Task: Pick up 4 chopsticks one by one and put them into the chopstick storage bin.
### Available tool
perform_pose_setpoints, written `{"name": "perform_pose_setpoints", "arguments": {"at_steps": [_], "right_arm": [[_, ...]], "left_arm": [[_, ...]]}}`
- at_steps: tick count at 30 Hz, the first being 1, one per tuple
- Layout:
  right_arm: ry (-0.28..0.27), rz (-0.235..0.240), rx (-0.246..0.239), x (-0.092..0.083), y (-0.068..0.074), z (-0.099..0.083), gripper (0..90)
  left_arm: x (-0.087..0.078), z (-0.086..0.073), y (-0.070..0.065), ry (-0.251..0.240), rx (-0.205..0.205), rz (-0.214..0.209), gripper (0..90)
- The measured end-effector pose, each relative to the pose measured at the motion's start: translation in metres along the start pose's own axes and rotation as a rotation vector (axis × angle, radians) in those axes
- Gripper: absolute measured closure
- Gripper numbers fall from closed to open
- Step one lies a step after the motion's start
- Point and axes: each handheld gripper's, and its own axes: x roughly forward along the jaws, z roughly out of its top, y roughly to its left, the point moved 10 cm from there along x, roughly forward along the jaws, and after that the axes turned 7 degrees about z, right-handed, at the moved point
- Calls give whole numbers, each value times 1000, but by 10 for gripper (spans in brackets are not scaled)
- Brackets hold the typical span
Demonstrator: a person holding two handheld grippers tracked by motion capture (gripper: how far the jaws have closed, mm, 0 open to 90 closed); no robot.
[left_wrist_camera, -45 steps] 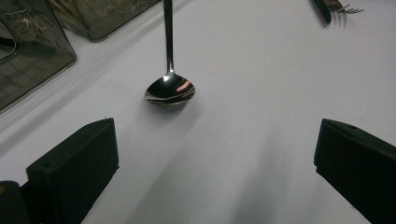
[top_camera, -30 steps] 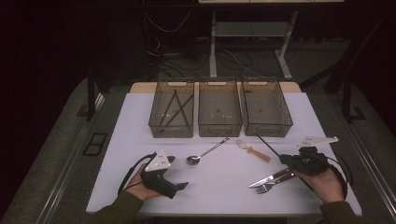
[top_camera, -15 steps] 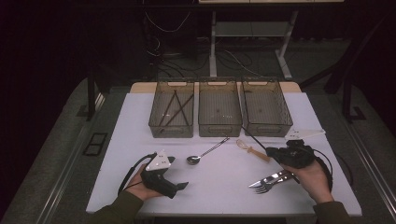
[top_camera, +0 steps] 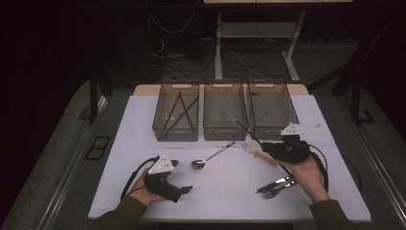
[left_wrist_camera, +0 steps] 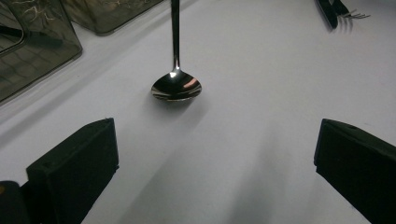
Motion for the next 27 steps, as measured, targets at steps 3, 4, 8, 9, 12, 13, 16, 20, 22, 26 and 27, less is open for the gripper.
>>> {"name": "perform_pose_setpoints", "arguments": {"at_steps": [3,4,8,9,12,13,16,20,22,26,27], "right_arm": [[-1,9,-9,6,3,7,861],[-6,11,-9,8,4,9,862],[-14,16,-11,18,6,17,862],[-12,20,-6,20,7,19,862],[-20,28,-12,27,10,26,862],[-22,30,-13,29,11,29,861],[-37,34,-16,34,14,37,861],[-53,43,-13,41,18,47,862],[-59,41,-17,45,19,52,861],[-62,44,-14,53,22,64,862],[-69,42,-21,56,22,67,861]], "left_arm": [[0,2,1,-8,-9,-1,0],[0,1,1,-5,-13,6,0],[1,0,4,-1,-20,10,0],[0,1,3,-3,-20,7,0],[1,1,2,-3,-19,4,0],[1,1,2,-3,-20,5,0],[0,0,3,-2,-17,11,0],[0,0,3,3,-11,15,0],[0,0,3,2,-11,12,0],[1,0,2,5,-10,8,0],[1,0,2,5,-10,8,0]]}}
